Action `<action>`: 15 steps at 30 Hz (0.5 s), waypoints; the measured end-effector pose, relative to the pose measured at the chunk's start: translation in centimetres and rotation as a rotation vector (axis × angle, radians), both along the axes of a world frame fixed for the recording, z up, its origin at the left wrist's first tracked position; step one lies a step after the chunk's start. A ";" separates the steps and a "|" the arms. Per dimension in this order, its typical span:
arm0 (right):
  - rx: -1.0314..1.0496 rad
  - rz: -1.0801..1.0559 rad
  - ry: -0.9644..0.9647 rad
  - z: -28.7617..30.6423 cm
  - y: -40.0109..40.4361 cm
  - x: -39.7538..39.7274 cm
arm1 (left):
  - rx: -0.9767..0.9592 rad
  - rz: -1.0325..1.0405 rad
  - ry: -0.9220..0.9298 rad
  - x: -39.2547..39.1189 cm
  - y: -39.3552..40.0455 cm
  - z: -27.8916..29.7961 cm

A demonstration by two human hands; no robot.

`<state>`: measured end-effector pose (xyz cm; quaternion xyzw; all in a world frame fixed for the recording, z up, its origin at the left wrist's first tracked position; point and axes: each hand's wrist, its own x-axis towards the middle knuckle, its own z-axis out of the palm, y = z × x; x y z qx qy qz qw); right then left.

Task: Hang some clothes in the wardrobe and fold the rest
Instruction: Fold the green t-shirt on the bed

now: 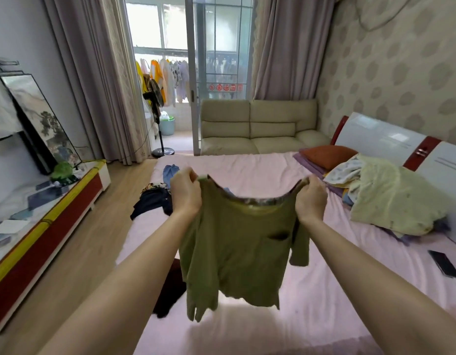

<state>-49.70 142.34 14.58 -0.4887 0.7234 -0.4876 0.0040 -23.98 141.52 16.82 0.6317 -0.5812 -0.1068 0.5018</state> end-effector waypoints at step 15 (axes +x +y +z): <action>0.064 0.072 0.324 -2.8 7.2 -2.0 | 0.033 0.069 0.008 -2.6 6.6 -3.8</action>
